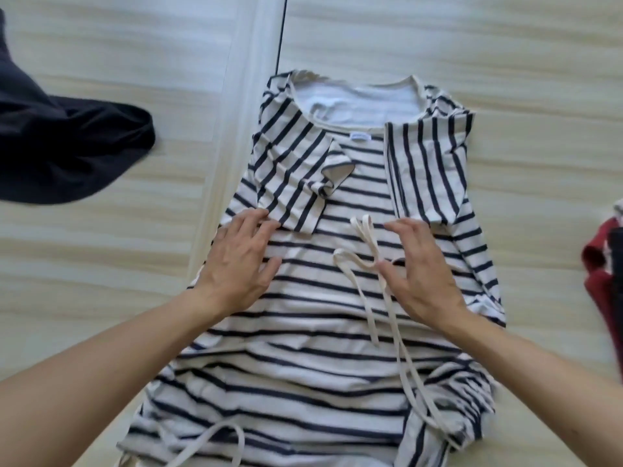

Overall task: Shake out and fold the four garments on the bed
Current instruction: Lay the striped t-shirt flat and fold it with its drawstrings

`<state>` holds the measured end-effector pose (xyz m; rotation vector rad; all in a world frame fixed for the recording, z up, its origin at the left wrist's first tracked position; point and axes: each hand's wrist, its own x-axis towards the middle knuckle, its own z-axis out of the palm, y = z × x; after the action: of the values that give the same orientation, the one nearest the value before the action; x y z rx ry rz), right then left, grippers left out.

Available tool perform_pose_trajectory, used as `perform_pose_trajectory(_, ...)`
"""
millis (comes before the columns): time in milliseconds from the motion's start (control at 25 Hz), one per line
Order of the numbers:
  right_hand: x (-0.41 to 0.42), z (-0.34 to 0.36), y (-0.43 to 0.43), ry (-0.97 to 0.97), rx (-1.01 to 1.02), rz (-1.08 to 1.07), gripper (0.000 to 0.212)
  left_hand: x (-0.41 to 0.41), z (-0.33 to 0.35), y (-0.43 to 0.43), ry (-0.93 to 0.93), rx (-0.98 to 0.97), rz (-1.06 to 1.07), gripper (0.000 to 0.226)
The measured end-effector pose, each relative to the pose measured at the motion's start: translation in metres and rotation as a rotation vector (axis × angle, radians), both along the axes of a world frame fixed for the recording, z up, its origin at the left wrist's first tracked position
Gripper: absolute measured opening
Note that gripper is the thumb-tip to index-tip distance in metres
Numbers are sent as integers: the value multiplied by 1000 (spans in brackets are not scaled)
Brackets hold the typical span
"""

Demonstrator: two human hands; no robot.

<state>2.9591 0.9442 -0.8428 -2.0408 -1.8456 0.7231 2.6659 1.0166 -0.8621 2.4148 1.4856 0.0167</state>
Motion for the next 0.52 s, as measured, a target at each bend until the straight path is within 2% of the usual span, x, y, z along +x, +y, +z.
perform_pose_trajectory(120, 42, -5, 81, -100, 92, -20, 57, 42, -6, 71, -52, 40, 5, 55)
perform_pose_trajectory(200, 71, -9, 144, -259, 150, 3, 59, 74, -7, 130, -63, 81, 9, 55)
perform_pose_trajectory(280, 99, -10, 201, -405, 151, -11, 71, 102, -7, 186, 7, 168, -7, 59)
perform_pose_trajectory(360, 123, -13, 238, -509, 72, -29, 87, 119, -7, 231, 117, 206, -3, 75)
perform_pose_trajectory(440, 141, -20, 255, -499, -74, -22, 102, 120, -6, 258, 141, 91, 37, 96)
perform_pose_trajectory(520, 152, -27, 258, -342, -192, 10, 113, 113, -12, 270, 114, -55, 52, 108)
